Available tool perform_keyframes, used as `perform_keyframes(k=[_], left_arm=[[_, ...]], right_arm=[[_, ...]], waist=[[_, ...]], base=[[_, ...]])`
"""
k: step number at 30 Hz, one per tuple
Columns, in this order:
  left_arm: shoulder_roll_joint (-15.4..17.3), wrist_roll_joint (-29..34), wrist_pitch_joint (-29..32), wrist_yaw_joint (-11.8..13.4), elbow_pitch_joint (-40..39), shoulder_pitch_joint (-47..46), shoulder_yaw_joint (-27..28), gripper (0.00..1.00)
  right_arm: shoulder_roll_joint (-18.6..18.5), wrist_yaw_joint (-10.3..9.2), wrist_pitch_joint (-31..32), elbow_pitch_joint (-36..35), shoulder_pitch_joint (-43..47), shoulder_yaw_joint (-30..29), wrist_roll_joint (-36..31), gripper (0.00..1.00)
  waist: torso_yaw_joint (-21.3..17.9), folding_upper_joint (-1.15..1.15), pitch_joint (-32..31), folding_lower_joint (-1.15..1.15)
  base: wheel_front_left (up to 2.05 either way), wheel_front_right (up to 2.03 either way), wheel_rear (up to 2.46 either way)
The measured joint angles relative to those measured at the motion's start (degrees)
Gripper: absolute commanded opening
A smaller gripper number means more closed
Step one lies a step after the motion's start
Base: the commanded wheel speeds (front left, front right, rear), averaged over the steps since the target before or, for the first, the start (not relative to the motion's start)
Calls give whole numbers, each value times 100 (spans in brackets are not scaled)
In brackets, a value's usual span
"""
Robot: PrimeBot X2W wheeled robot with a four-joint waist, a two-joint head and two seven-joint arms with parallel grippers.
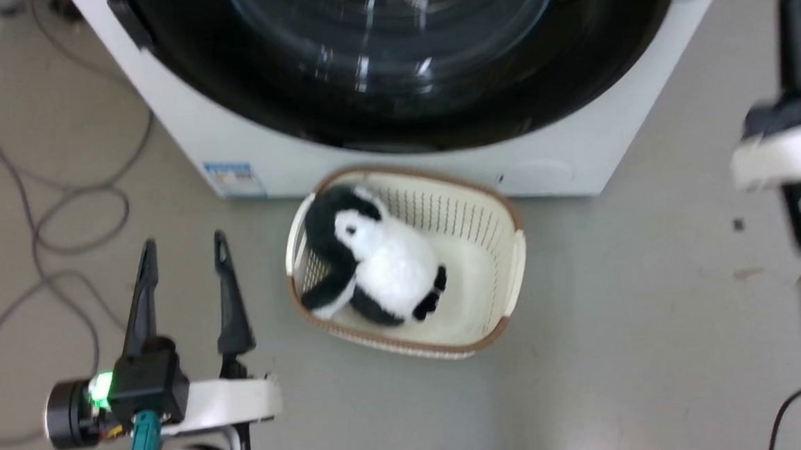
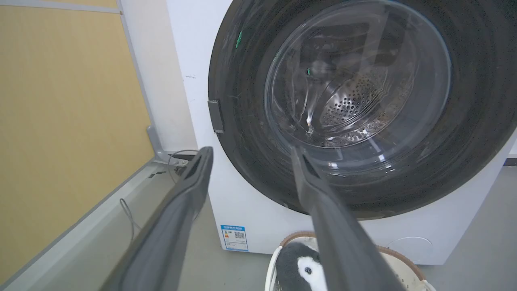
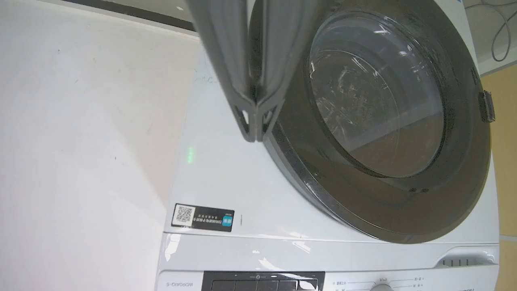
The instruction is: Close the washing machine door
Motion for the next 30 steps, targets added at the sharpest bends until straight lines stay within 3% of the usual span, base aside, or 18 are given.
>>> perform_keyframes(k=[6, 11, 12, 13, 14, 30], left_arm=[[37, 40, 0, 49, 60, 371, 34, 100], [63, 48, 0, 33, 137, 600, 12, 100], [70, 47, 0, 33, 138, 637, 10, 100], [74, 47, 0, 32, 148, 684, 3, 100], [75, 47, 0, 31, 165, 734, -7, 100], [83, 25, 0, -18, 236, 1207, -23, 100]], right_arm=[[342, 0, 0, -633, 1000, 154, -122, 0], [508, 0, 1, -751, 1731, 205, -122, 0], [554, 0, 1, -760, 1881, 182, -109, 9], [608, 0, 1, -768, 2039, 166, -79, 41], [649, 0, 1, -788, 2192, 167, -46, 100], [847, 0, 0, -1067, 3801, 294, 218, 100]], waist=[[-219, 0, -475, 0], [-409, 0, -814, 0], [-442, 0, -880, 0], [-473, 0, -949, 0], [-500, 0, -1017, 0], [-676, 0, -1646, -1]], base=[[0, 0, 0], [0, 0, 0], [0, 0, 0], [0, 0, 0], [0, 0, 0], [0, 0, 0]])
